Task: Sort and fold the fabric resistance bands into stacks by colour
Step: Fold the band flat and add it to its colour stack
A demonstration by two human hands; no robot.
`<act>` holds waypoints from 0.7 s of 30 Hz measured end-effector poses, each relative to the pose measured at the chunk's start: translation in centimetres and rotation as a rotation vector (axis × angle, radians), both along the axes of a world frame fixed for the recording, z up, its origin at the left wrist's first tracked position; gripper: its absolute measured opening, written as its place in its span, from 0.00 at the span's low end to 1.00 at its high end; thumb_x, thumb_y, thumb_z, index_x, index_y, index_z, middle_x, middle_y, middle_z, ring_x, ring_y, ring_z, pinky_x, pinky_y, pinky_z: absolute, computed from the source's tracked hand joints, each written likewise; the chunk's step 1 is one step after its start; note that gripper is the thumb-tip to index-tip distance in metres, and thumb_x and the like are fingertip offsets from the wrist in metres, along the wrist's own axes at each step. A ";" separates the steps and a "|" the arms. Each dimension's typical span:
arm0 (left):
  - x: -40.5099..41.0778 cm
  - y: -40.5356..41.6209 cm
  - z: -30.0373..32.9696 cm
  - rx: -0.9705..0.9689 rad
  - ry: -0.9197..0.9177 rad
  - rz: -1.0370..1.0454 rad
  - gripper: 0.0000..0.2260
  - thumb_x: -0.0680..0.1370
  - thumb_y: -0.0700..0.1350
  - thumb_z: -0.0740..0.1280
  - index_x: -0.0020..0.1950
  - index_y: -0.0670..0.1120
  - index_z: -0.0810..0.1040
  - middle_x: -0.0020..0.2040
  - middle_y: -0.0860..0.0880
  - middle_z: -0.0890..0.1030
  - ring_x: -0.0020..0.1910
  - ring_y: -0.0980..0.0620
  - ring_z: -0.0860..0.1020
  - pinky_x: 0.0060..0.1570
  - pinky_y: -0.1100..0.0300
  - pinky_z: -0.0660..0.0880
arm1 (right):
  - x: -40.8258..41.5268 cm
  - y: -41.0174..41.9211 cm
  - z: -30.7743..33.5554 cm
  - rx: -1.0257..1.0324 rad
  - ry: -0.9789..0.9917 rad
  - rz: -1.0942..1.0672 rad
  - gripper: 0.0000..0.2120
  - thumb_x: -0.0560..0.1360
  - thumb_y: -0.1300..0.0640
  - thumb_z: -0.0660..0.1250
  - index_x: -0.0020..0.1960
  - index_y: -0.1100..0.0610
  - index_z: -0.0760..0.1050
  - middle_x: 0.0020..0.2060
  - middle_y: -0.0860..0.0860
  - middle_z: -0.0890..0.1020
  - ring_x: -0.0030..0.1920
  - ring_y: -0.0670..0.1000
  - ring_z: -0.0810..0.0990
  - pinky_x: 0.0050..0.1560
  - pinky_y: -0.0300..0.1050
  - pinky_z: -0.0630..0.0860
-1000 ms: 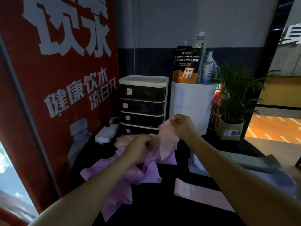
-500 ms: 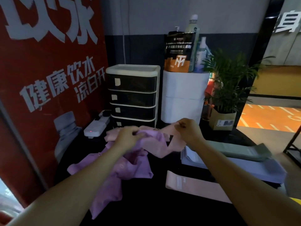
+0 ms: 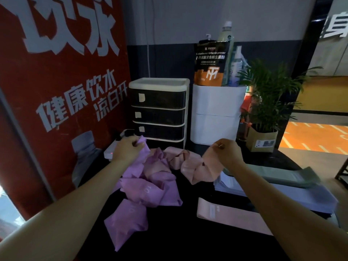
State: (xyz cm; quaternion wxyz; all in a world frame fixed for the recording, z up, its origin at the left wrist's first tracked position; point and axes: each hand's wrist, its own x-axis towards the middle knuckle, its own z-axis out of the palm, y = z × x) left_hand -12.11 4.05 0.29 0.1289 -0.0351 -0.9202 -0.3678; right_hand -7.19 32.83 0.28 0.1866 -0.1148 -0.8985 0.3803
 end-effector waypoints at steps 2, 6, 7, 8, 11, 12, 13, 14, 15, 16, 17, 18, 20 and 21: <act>0.0 0.4 -0.3 -0.139 -0.113 -0.010 0.13 0.76 0.47 0.67 0.57 0.42 0.77 0.53 0.43 0.78 0.54 0.42 0.76 0.51 0.54 0.73 | 0.1 -0.6 0.6 0.005 0.008 0.039 0.10 0.78 0.61 0.61 0.54 0.63 0.78 0.51 0.58 0.81 0.52 0.58 0.78 0.44 0.40 0.67; 1.2 2.6 0.1 -0.129 -0.037 -0.083 0.21 0.74 0.49 0.70 0.65 0.43 0.73 0.63 0.44 0.73 0.60 0.46 0.74 0.59 0.54 0.72 | -0.2 -1.4 1.9 -0.148 0.061 0.113 0.07 0.77 0.61 0.63 0.50 0.61 0.79 0.44 0.57 0.80 0.46 0.56 0.77 0.45 0.42 0.69; 1.7 3.5 0.4 -0.100 -0.010 -0.148 0.20 0.74 0.47 0.70 0.64 0.43 0.73 0.63 0.46 0.73 0.59 0.49 0.74 0.59 0.57 0.71 | -0.3 -1.6 2.3 -0.193 0.076 0.124 0.05 0.77 0.62 0.63 0.48 0.60 0.79 0.42 0.56 0.78 0.44 0.54 0.76 0.44 0.42 0.70; 2.3 4.5 0.8 -0.079 0.016 -0.214 0.19 0.74 0.45 0.71 0.64 0.44 0.74 0.62 0.48 0.73 0.58 0.51 0.75 0.57 0.60 0.70 | -0.3 -1.8 2.8 -0.231 0.094 0.137 0.04 0.77 0.61 0.64 0.47 0.58 0.78 0.40 0.55 0.78 0.42 0.53 0.75 0.43 0.42 0.70; 3.8 7.3 2.2 0.081 0.067 -0.331 0.20 0.73 0.43 0.71 0.64 0.45 0.74 0.62 0.48 0.73 0.56 0.55 0.74 0.54 0.63 0.71 | 0.3 -2.7 4.6 -0.350 0.162 0.230 0.05 0.77 0.63 0.64 0.49 0.62 0.79 0.35 0.52 0.77 0.35 0.47 0.73 0.37 0.40 0.70; 4.2 7.9 2.9 0.167 0.070 -0.355 0.21 0.73 0.43 0.71 0.65 0.45 0.72 0.63 0.48 0.73 0.57 0.55 0.73 0.54 0.62 0.71 | 0.6 -3.0 5.2 -0.376 0.185 0.274 0.06 0.77 0.64 0.64 0.50 0.64 0.79 0.36 0.52 0.77 0.35 0.46 0.73 0.36 0.39 0.70; 4.4 8.4 3.6 0.243 0.065 -0.380 0.22 0.73 0.43 0.71 0.66 0.46 0.71 0.64 0.49 0.72 0.59 0.55 0.73 0.55 0.61 0.72 | 0.9 -3.3 6.0 -0.389 0.201 0.321 0.07 0.77 0.64 0.64 0.51 0.65 0.78 0.36 0.52 0.77 0.35 0.46 0.73 0.37 0.38 0.70; 4.7 8.7 4.3 0.298 0.058 -0.408 0.23 0.74 0.43 0.71 0.67 0.46 0.70 0.64 0.49 0.72 0.60 0.55 0.72 0.57 0.59 0.72 | 1.2 -3.5 6.7 -0.401 0.211 0.368 0.07 0.77 0.64 0.64 0.52 0.64 0.78 0.37 0.52 0.77 0.36 0.46 0.73 0.37 0.38 0.71; 4.8 8.9 4.9 0.335 0.045 -0.441 0.23 0.74 0.42 0.71 0.67 0.46 0.69 0.64 0.49 0.72 0.61 0.54 0.72 0.60 0.57 0.72 | 1.6 -3.7 7.5 -0.423 0.212 0.412 0.06 0.77 0.64 0.64 0.51 0.63 0.78 0.37 0.51 0.77 0.36 0.46 0.74 0.37 0.38 0.71; 4.8 9.0 5.5 0.361 0.039 -0.481 0.22 0.74 0.41 0.70 0.66 0.46 0.70 0.64 0.48 0.74 0.61 0.53 0.73 0.62 0.54 0.72 | 1.9 -3.8 8.2 -0.461 0.207 0.450 0.05 0.77 0.64 0.63 0.49 0.60 0.78 0.37 0.51 0.77 0.37 0.46 0.74 0.38 0.39 0.72; 5.0 9.2 6.0 0.385 0.038 -0.518 0.19 0.74 0.40 0.70 0.64 0.45 0.72 0.61 0.47 0.77 0.60 0.51 0.75 0.62 0.51 0.73 | 2.2 -3.8 8.9 -0.498 0.202 0.481 0.06 0.78 0.63 0.63 0.46 0.58 0.78 0.37 0.51 0.78 0.37 0.47 0.75 0.38 0.39 0.73; 5.2 9.3 6.4 0.407 0.044 -0.551 0.13 0.75 0.40 0.68 0.60 0.45 0.74 0.57 0.45 0.79 0.56 0.50 0.77 0.60 0.49 0.74 | 2.5 -3.7 9.4 -0.527 0.201 0.505 0.07 0.78 0.63 0.62 0.45 0.56 0.77 0.37 0.51 0.78 0.37 0.47 0.75 0.37 0.38 0.73; 5.8 9.4 7.0 0.440 0.065 -0.575 0.03 0.78 0.39 0.65 0.49 0.45 0.78 0.46 0.44 0.81 0.47 0.50 0.78 0.53 0.51 0.74 | 3.0 -3.3 10.1 -0.546 0.202 0.523 0.08 0.78 0.62 0.62 0.43 0.55 0.77 0.36 0.52 0.78 0.36 0.47 0.76 0.36 0.36 0.74; 6.0 9.5 7.3 0.462 0.079 -0.559 0.05 0.78 0.40 0.64 0.46 0.46 0.78 0.43 0.46 0.81 0.44 0.50 0.77 0.50 0.51 0.74 | 3.3 -3.1 10.3 -0.541 0.204 0.519 0.08 0.78 0.62 0.62 0.43 0.55 0.77 0.37 0.52 0.78 0.38 0.48 0.76 0.39 0.38 0.75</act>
